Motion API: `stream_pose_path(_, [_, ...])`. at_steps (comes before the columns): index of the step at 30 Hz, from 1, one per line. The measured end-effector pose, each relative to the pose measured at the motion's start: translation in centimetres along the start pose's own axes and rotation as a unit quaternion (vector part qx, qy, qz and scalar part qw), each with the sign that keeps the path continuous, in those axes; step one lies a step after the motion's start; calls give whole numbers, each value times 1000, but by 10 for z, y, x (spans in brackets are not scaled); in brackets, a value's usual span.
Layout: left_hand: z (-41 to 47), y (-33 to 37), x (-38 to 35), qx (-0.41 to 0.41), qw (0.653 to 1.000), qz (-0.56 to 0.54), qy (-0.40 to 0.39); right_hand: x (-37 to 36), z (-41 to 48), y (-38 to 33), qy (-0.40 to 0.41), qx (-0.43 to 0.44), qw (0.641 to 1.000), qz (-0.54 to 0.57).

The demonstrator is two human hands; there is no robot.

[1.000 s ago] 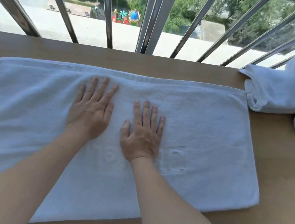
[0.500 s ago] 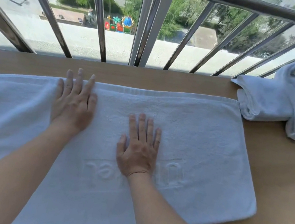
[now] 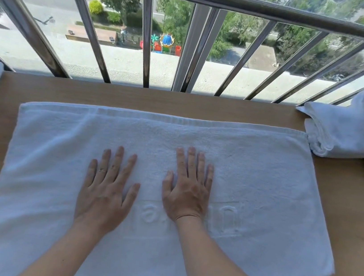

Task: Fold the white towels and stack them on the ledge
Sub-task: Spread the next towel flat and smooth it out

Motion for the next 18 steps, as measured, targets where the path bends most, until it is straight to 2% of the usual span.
stream_pose_path(18, [81,-110,40,161,987,25,-5,-6,-1,1,35,7,999,-20])
Point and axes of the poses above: each hand's wrist, its own z-axis towards the middle knuckle, its own x-axis out of the back of the hand, y = z × x, the point moved 4 cm from there along z, towards the middle knuckle, and after that the axes turned 11 degrees about x, right-handed, at the moved point
